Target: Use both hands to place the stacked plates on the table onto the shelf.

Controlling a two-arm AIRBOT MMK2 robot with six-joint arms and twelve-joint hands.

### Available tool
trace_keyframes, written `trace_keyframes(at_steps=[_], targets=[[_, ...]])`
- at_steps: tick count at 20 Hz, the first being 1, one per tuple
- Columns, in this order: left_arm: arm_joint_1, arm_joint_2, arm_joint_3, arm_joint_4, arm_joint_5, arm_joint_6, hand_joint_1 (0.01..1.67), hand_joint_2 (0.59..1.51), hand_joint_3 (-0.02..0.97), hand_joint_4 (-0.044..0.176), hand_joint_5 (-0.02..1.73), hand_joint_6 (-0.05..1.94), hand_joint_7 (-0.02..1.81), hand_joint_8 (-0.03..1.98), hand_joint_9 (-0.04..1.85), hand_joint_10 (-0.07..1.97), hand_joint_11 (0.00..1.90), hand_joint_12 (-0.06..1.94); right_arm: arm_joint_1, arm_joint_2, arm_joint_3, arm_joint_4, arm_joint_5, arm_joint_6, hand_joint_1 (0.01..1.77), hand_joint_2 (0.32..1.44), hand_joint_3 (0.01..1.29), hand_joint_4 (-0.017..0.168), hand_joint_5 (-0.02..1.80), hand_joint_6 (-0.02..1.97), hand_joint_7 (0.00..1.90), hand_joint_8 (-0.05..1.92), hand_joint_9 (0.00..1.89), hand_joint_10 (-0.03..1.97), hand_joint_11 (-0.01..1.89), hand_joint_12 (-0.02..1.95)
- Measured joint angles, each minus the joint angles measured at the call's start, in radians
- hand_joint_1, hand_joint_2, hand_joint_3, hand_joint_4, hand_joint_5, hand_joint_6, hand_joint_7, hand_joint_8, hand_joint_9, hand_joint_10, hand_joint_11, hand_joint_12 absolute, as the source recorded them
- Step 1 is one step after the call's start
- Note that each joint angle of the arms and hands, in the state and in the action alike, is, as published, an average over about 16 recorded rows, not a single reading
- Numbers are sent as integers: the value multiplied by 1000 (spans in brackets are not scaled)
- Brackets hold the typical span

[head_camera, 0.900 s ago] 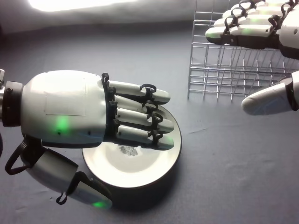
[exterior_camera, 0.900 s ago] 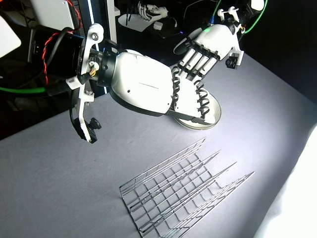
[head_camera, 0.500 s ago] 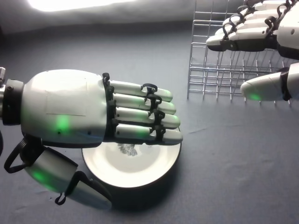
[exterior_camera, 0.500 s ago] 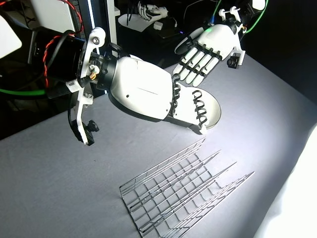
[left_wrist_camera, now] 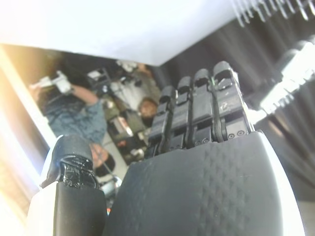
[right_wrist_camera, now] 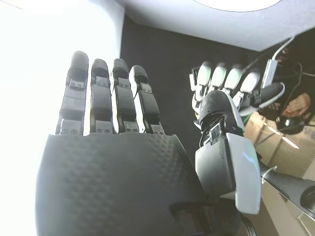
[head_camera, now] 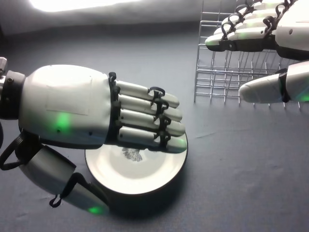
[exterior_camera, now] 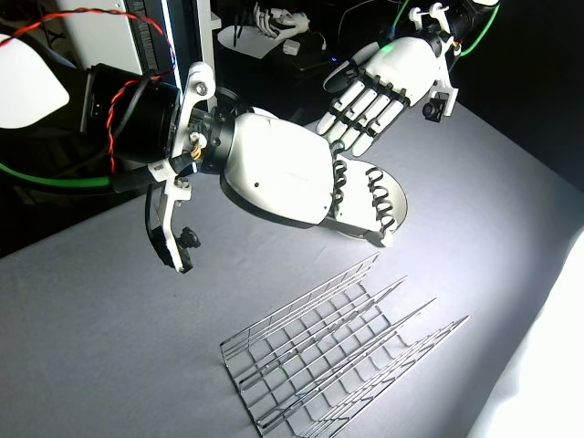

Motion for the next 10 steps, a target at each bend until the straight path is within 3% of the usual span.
trace_keyframes(at_steps=[10], targets=[[35,-25,104,97,-95,-80,20,1185,12,0,43,19,52,2,28,6,20,14,-4,-7,3,-14,11,-3,23,1269,14,2,188,5,184,6,128,23,16,326]])
